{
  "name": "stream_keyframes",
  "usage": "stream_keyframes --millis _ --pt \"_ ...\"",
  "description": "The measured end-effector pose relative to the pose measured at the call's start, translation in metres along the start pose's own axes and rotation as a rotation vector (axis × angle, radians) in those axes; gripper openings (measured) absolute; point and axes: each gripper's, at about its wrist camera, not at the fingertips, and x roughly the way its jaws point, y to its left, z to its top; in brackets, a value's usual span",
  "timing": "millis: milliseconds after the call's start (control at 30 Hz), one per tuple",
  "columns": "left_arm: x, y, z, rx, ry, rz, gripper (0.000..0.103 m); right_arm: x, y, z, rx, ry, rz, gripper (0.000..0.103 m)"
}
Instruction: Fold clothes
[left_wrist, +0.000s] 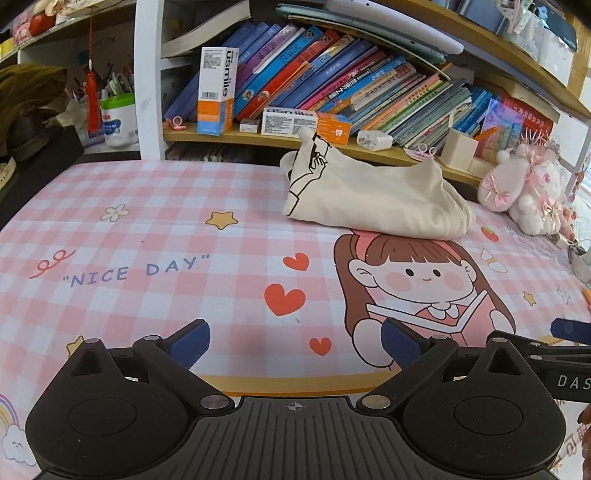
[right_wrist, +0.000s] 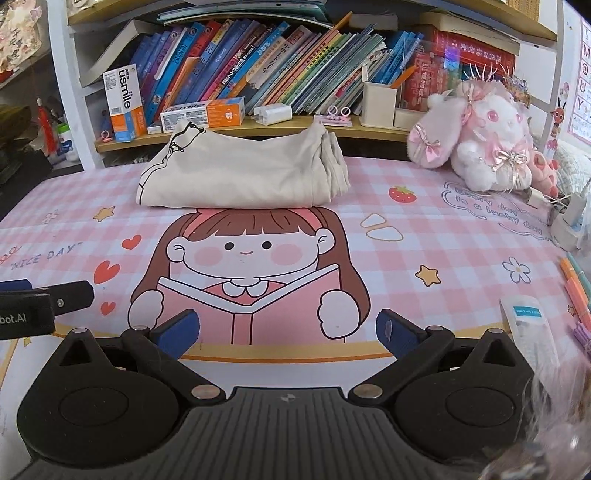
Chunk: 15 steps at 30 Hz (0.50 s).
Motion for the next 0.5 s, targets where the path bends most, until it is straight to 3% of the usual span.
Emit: stream_keyframes --millis 500 --pt "-0.0013 -0.0042 -0.0009 0.005 -0.011 -0.009 0.101 0.0014 0.002 -0.0004 -0.001 0.002 0.016 0.103"
